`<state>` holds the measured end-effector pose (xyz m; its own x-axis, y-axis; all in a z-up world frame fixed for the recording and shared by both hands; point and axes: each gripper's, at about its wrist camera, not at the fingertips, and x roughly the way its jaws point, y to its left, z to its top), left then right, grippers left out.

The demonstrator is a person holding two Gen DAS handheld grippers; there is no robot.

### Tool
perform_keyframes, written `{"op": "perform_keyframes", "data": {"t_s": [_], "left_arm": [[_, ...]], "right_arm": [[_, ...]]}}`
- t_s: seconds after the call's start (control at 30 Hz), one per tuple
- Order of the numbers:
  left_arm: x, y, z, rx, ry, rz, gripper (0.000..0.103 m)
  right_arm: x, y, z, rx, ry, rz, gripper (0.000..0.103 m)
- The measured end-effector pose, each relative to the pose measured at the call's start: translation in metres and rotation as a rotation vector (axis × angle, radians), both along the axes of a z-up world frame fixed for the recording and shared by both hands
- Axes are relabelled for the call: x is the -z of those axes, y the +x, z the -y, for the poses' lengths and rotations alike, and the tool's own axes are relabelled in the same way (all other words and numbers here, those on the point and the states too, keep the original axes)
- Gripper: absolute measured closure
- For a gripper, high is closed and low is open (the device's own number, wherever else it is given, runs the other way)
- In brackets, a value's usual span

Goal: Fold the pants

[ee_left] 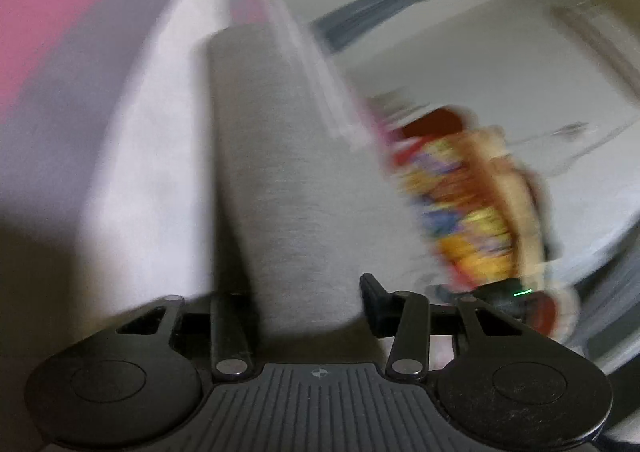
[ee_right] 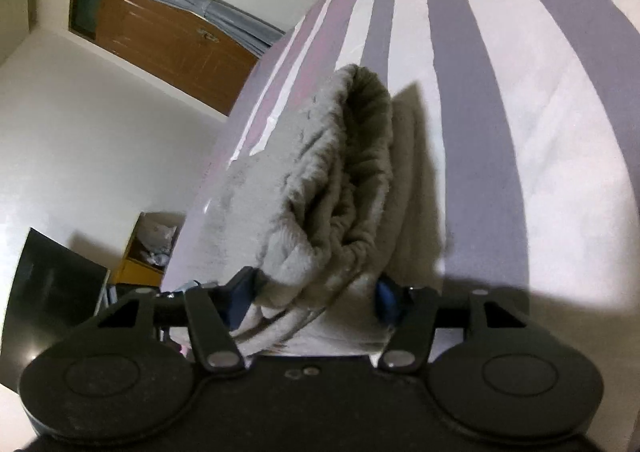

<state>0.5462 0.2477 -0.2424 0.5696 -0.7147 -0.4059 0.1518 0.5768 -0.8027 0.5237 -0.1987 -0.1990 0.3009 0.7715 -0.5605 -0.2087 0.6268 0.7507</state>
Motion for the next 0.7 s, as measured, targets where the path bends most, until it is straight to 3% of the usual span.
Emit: {"op": "perform_keyframes", "data": {"t_s": [0.07, 0.13, 0.2, 0.23, 0.27, 0.3, 0.37, 0.43, 0.6, 0.7], "left_arm": [[0.001, -0.007, -0.004, -0.029, -0.008, 0.011, 0.065], [-0.005, -0.018, 0.0, -0.06, 0.03, 0.031, 0.056], [-0.02, -0.042, 0.006, -0.075, 0.138, 0.092, 0.03], [-0.029, -0.056, 0.011, -0.087, 0.206, 0.118, 0.023], [-0.037, -0.07, 0.013, -0.113, 0.285, 0.141, 0.005], [-0.046, -0.089, 0.017, -0.15, 0.387, 0.162, 0.0], [-0.056, -0.116, 0.024, -0.181, 0.51, 0.169, 0.0], [-0.066, -0.143, 0.028, -0.231, 0.614, 0.145, 0.0], [-0.105, -0.217, 0.035, -0.329, 0.617, 0.13, 0.0], [-0.128, -0.272, 0.031, -0.405, 0.645, 0.177, 0.0]], "right_arm": [[0.003, -0.001, -0.006, -0.015, -0.035, 0.011, 0.036], [0.0, -0.006, -0.006, 0.024, -0.014, -0.018, 0.032], [-0.005, -0.017, 0.002, 0.061, -0.025, 0.002, 0.026], [-0.009, -0.028, 0.006, 0.075, -0.056, 0.03, 0.022], [-0.014, -0.042, 0.012, 0.094, -0.102, 0.063, 0.017], [-0.019, -0.054, 0.015, 0.113, -0.159, 0.094, 0.014], [-0.031, -0.081, 0.021, 0.15, -0.294, 0.147, 0.008], [-0.041, -0.108, 0.031, 0.149, -0.335, 0.157, 0.007], [-0.091, -0.185, 0.069, 0.241, -0.414, 0.253, 0.002], [-0.129, -0.236, 0.079, 0.294, -0.485, 0.351, 0.002]]}}
